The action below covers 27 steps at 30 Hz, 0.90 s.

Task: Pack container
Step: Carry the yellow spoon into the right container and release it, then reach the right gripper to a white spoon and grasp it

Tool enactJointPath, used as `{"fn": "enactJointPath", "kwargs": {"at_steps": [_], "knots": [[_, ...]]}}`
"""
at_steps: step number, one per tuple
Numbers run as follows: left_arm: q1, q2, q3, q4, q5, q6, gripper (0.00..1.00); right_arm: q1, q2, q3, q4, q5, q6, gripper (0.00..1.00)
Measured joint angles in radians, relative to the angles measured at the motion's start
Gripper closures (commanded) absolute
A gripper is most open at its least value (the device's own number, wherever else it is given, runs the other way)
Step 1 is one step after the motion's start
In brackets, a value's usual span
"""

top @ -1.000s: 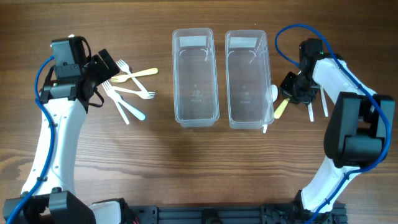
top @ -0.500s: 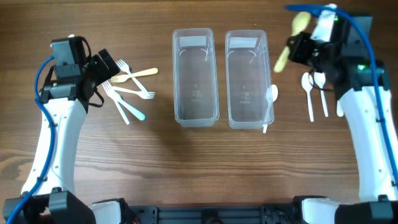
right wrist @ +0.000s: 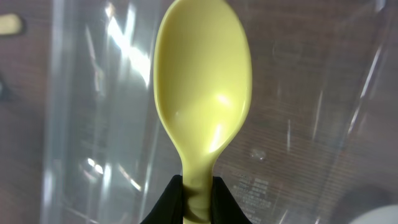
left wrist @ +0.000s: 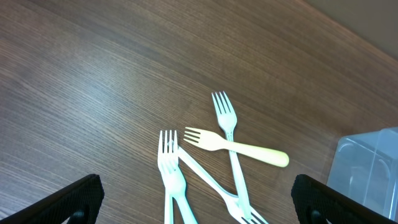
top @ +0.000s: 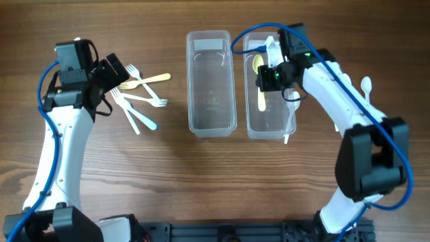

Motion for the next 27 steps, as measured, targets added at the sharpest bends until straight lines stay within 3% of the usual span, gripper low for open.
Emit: {"fn": "enactJointPath", "kwargs": {"at_steps": [1, 2, 7, 12, 17, 22, 27], "knots": [[0.000, 0.000, 0.000, -0.003, 0.000, 0.000, 0.00, 0.000, 0.013, 0.000, -0.002, 0.000, 0.004, 0.67], [0.000, 0.000, 0.000, -0.005, 0.000, 0.000, 0.00, 0.000, 0.017, 0.000, -0.005, 0.002, 0.016, 0.53], [0.000, 0.000, 0.000, -0.007, 0.000, 0.000, 0.00, -0.002, 0.000, 0.000, -0.047, 0.005, 0.065, 0.44], [0.000, 0.000, 0.000, -0.006, 0.000, 0.000, 0.00, -0.026, -0.161, 0.025, -0.058, 0.103, 0.081, 0.47], [0.000, 0.000, 0.000, -0.008, 0.000, 0.000, 0.00, -0.041, -0.293, 0.056, -0.082, 0.344, 0.139, 0.40], [0.000, 0.000, 0.000, -0.014, 0.000, 0.000, 0.00, -0.150, -0.232, 0.025, -0.099, 0.398, 0.190, 0.41], [0.000, 0.000, 0.000, -0.014, 0.000, 0.000, 0.00, -0.204, -0.095, -0.012, -0.146, 0.308, 0.233, 0.44]]}}
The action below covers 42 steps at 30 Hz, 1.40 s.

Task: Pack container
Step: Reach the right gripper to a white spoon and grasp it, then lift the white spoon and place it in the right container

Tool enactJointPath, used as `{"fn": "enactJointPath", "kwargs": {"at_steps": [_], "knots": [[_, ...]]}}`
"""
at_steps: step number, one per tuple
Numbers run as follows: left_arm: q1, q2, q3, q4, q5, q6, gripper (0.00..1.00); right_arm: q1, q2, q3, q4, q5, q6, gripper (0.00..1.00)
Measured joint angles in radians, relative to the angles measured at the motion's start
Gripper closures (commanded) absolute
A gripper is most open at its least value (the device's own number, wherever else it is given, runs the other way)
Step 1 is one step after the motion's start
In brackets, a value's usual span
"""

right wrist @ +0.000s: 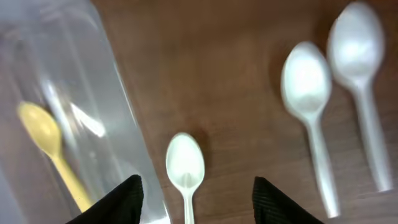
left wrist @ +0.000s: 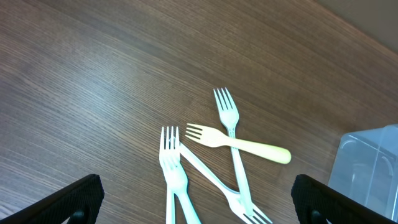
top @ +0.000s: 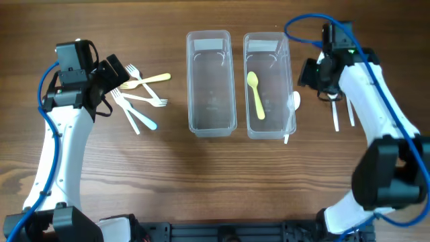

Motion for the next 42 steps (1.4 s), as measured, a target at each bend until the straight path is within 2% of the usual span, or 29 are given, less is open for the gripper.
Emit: {"fn": "enactJointPath", "kwargs": {"at_steps": [4, 7, 14, 21, 23, 26, 28, 29, 34, 37, 42], "knots": [[0.000, 0.000, 0.000, 0.000, -0.003, 0.000, 0.00, 0.005, 0.064, -0.002, -0.038, -0.057, 0.021, 0.43], [0.000, 0.000, 0.000, 0.000, -0.003, 0.000, 0.00, 0.005, 0.082, -0.004, -0.055, -0.082, 0.025, 0.38], [0.000, 0.000, 0.000, 0.000, -0.003, 0.000, 0.00, 0.005, 0.090, -0.118, -0.019, -0.115, 0.030, 0.38], [0.000, 0.000, 0.000, 0.002, -0.003, 0.000, 0.00, 0.005, 0.093, -0.195, 0.062, -0.123, 0.043, 0.43], [0.000, 0.000, 0.000, 0.003, -0.003, 0.000, 0.00, 0.005, 0.093, -0.220, 0.108, -0.122, 0.049, 0.48], [0.000, 0.000, 0.000, 0.003, -0.003, 0.000, 0.00, 0.005, 0.087, -0.261, 0.188, -0.121, 0.058, 0.63], [0.000, 0.000, 0.000, 0.003, -0.003, 0.000, 0.00, 0.005, 0.081, -0.273, 0.202, -0.109, 0.071, 0.68], [0.000, 0.000, 0.000, 0.004, -0.003, 0.000, 0.00, 0.005, 0.079, -0.276, 0.205, -0.102, 0.077, 0.74], [0.000, 0.000, 0.000, 0.004, -0.003, 0.000, 0.00, 0.008, 0.078, -0.280, 0.205, -0.053, 0.097, 0.81], [0.000, 0.000, 0.000, 0.004, -0.003, 0.000, 0.00, 0.015, 0.078, -0.280, 0.204, 0.004, 0.104, 0.91], [0.000, 0.000, 0.000, 0.004, -0.003, 0.000, 0.00, 0.014, 0.078, -0.282, 0.204, 0.050, 0.113, 0.95]]}}
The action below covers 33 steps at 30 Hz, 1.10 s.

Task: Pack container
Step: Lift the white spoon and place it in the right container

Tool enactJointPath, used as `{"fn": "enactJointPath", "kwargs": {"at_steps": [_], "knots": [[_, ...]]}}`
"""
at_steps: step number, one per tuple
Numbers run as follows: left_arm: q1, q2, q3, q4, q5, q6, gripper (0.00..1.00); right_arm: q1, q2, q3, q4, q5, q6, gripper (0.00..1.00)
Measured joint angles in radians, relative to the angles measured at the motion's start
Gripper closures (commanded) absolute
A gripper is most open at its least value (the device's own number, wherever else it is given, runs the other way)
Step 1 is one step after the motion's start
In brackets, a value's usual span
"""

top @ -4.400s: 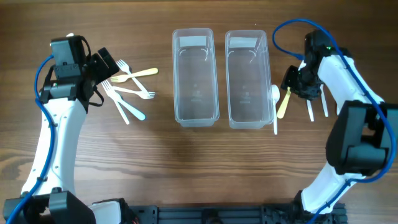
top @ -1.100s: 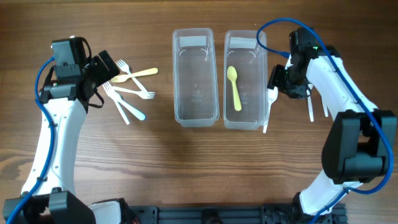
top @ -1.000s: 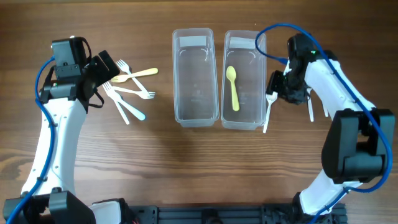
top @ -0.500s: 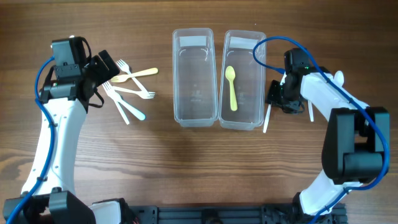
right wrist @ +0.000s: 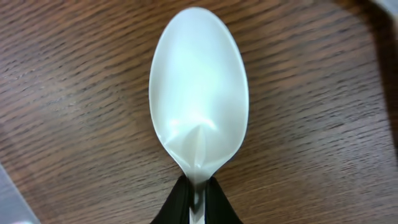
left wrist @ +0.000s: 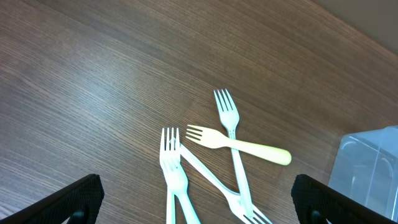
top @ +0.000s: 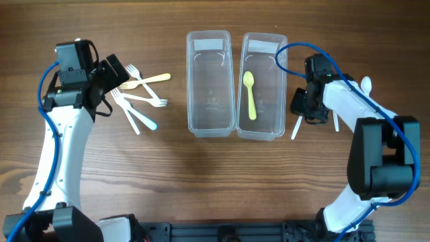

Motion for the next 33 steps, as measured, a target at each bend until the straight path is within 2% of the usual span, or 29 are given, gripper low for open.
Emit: {"fn": "enactJointPath", "kwargs": {"at_steps": [4, 7, 12, 16, 22, 24, 26, 30, 31, 33], "knots": [[0.000, 0.000, 0.000, 0.000, 0.000, 0.000, 0.00, 0.000, 0.000, 0.019, -0.055, 0.034, -0.016, 0.96], [0.000, 0.000, 0.000, 0.000, 0.000, 0.000, 0.00, -0.001, -0.024, 0.097, -0.106, 0.049, -0.034, 0.96], [0.000, 0.000, 0.000, 0.000, 0.000, 0.000, 0.00, 0.023, -0.179, 0.242, -0.098, 0.020, -0.101, 0.96], [0.000, 0.000, 0.000, 0.000, 0.000, 0.000, 0.00, 0.101, -0.278, 0.271, -0.069, -0.052, -0.104, 0.96], [0.000, 0.000, 0.000, 0.000, 0.000, 0.000, 0.00, 0.235, -0.212, 0.271, -0.025, -0.115, -0.103, 0.96], [0.000, 0.000, 0.000, 0.000, 0.000, 0.000, 0.00, 0.261, -0.129, 0.271, -0.007, -0.123, -0.103, 0.78], [0.000, 0.000, 0.000, 0.000, 0.000, 0.000, 0.00, 0.267, -0.071, 0.270, -0.005, -0.128, -0.103, 0.67], [0.000, 0.000, 0.000, 0.000, 0.000, 0.000, 0.00, 0.257, -0.036, 0.268, -0.003, -0.120, -0.099, 0.59], [0.000, 0.000, 0.000, 0.000, 0.000, 0.000, 0.00, 0.253, -0.039, 0.268, -0.003, -0.114, -0.101, 0.55], [0.000, 0.000, 0.000, 0.000, 0.000, 0.000, 0.00, 0.234, -0.066, 0.268, -0.005, -0.076, -0.131, 0.41]]}}
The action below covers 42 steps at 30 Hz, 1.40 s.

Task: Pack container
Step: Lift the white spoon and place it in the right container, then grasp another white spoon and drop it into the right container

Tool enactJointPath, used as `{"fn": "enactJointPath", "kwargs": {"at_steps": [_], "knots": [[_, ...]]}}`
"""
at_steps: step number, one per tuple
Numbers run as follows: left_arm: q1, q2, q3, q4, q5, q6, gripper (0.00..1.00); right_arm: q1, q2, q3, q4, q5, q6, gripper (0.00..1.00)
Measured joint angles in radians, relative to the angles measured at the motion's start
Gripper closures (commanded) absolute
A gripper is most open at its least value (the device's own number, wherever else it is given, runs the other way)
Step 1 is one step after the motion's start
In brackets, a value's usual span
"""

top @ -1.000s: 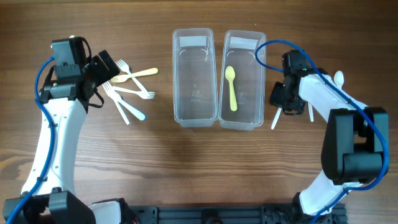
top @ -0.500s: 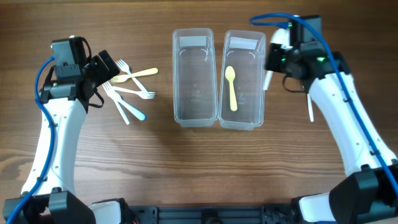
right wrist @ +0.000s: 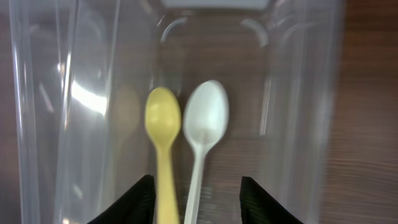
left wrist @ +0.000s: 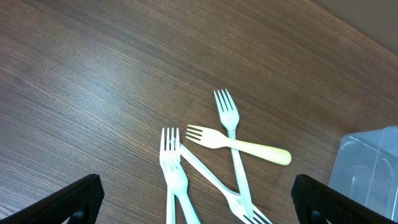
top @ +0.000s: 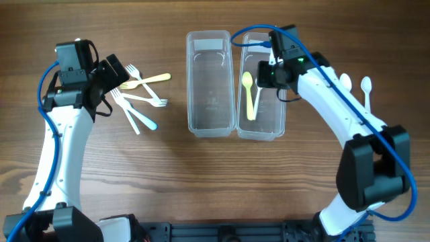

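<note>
Two clear containers stand side by side, the left one [top: 211, 133] bare inside. The right container [top: 262, 136] holds a yellow spoon [top: 248, 91] and a white spoon [right wrist: 204, 124] lying parallel, bowls toward the far end. My right gripper [right wrist: 200, 205] hangs open just above them, nothing between its fingers. Two more white spoons [top: 345, 82] lie on the table to the right. Several forks [top: 140, 97], white and one yellow [left wrist: 239, 144], lie crossed at the left. My left gripper [left wrist: 196, 205] stands open over them.
The wooden table [top: 201, 181] carries nothing else. A corner of the left container [left wrist: 367, 162] shows at the right edge of the left wrist view. The right arm reaches across the right container's far end.
My right gripper was shut on a white spoon lying on the table right of the containers. Now it is open over the right container and that spoon lies beside the yellow one. The left arm is unmoved.
First my right gripper held the yellow spoon inside the right container. Then the spoon lay there and the gripper was open over the loose white spoons. It then shut on one, which now rests in the container. The left gripper stayed open over the forks.
</note>
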Motion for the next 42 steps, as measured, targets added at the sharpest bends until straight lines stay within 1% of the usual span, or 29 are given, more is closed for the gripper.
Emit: {"fn": "enactJointPath", "kwargs": {"at_steps": [1, 2, 4, 5, 6, 7, 8, 11, 12, 14, 18, 22, 28, 31, 33, 36, 38, 42], "knots": [[0.000, 0.000, 0.000, 0.000, 0.000, 0.000, 0.00, -0.011, -0.024, 0.000, -0.005, 0.021, -0.023, 0.37], [0.000, 0.000, 0.000, 0.000, 0.000, 0.000, 0.00, -0.029, -0.064, 0.000, -0.016, 0.056, -0.047, 0.38], [0.000, 0.000, 0.000, 0.000, 0.000, 0.000, 0.00, -0.074, -0.141, 0.000, -0.043, 0.112, -0.107, 0.40], [0.000, 0.000, 0.000, 0.000, 0.000, 0.000, 0.00, -0.113, -0.181, 0.002, -0.069, 0.137, -0.149, 0.44], [0.000, 0.000, 0.000, 0.000, 0.000, 0.000, 0.00, -0.157, -0.203, 0.002, -0.082, 0.153, -0.185, 0.42], [0.000, 0.000, 0.000, 0.000, 0.000, 0.000, 0.00, -0.201, -0.211, 0.002, -0.089, 0.159, -0.229, 0.35], [0.000, 0.000, 0.000, 0.000, 0.000, 0.000, 0.00, -0.253, -0.209, 0.001, -0.092, 0.152, -0.279, 0.25], [0.000, 0.000, 0.000, 0.000, 0.000, 0.000, 0.00, -0.386, -0.174, -0.031, -0.093, 0.048, -0.472, 0.20], [0.000, 0.000, 0.000, 0.000, 0.000, 0.000, 0.00, -0.430, -0.146, -0.050, -0.093, 0.005, -0.535, 0.20], [0.000, 0.000, 0.000, 0.000, 0.000, 0.000, 0.00, -0.482, -0.090, -0.072, -0.098, -0.037, -0.608, 0.21], [0.000, 0.000, 0.000, -0.005, 0.000, 0.000, 0.00, -0.552, 0.005, -0.095, -0.114, -0.101, -0.680, 0.27], [0.000, 0.000, 0.000, -0.008, 0.000, 0.000, 0.00, -0.559, 0.061, -0.097, -0.119, -0.154, -0.702, 0.33], [0.000, 0.000, 0.000, -0.008, 0.000, 0.000, 0.00, -0.559, 0.174, -0.094, -0.111, -0.166, -0.679, 0.51], [0.000, 0.000, 0.000, -0.017, 0.000, 0.000, 0.00, -0.559, 0.179, -0.093, -0.092, -0.148, -0.647, 0.60], [0.000, 0.000, 0.000, -0.029, 0.000, 0.000, 0.00, -0.559, 0.181, -0.092, -0.089, -0.140, -0.635, 0.69], [0.000, 0.000, 0.000, -0.039, 0.000, 0.000, 0.00, -0.559, 0.182, -0.092, -0.080, -0.122, -0.607, 0.75], [0.000, 0.000, 0.000, -0.039, 0.000, 0.000, 0.00, -0.559, 0.182, -0.092, -0.078, -0.108, -0.590, 0.76], [0.000, 0.000, 0.000, -0.041, 0.000, 0.000, 0.00, -0.557, 0.182, -0.092, -0.078, -0.077, -0.565, 0.75]]}}
